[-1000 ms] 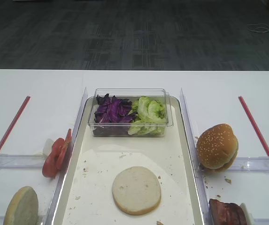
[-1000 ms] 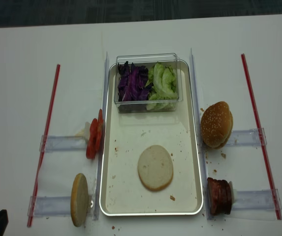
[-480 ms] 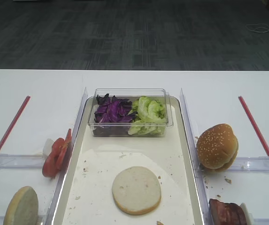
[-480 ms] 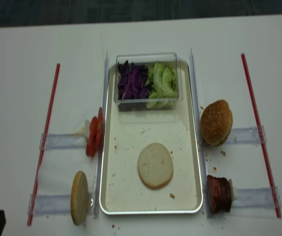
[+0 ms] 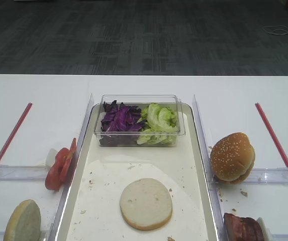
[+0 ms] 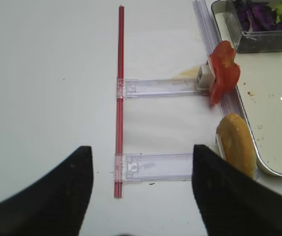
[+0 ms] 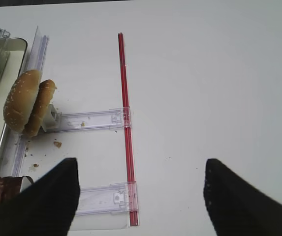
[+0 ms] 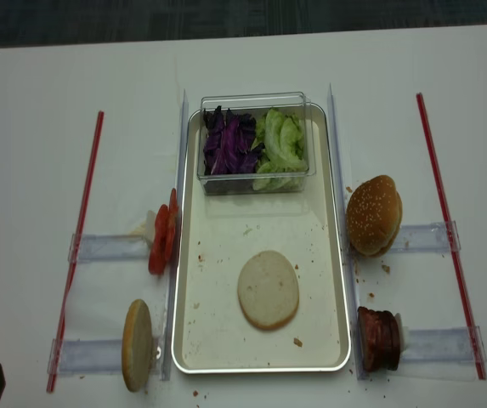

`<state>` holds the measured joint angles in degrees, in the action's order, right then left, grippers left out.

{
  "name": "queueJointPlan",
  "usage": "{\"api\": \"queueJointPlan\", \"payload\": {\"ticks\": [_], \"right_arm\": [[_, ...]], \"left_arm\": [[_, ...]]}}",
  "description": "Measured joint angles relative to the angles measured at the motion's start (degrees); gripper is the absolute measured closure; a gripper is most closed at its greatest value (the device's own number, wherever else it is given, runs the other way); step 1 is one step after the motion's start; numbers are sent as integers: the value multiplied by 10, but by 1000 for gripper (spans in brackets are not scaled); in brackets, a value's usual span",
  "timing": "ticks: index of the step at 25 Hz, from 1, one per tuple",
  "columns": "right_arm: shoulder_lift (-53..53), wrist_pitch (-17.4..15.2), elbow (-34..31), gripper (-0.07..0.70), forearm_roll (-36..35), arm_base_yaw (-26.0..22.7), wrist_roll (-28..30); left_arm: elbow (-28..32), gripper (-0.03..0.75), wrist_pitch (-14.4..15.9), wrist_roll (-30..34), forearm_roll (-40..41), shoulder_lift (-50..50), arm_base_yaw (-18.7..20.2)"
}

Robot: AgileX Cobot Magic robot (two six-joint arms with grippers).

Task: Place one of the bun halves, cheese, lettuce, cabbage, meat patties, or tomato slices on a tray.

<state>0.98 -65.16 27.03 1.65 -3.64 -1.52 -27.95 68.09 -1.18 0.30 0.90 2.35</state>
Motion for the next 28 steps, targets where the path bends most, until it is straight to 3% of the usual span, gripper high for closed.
{"api": "queueJointPlan", "payload": {"ticks": [28], "right_arm": [[0,0,0,101,0,0,0]], "left_arm": [[0,300,0,-1,0,0,0]]}}
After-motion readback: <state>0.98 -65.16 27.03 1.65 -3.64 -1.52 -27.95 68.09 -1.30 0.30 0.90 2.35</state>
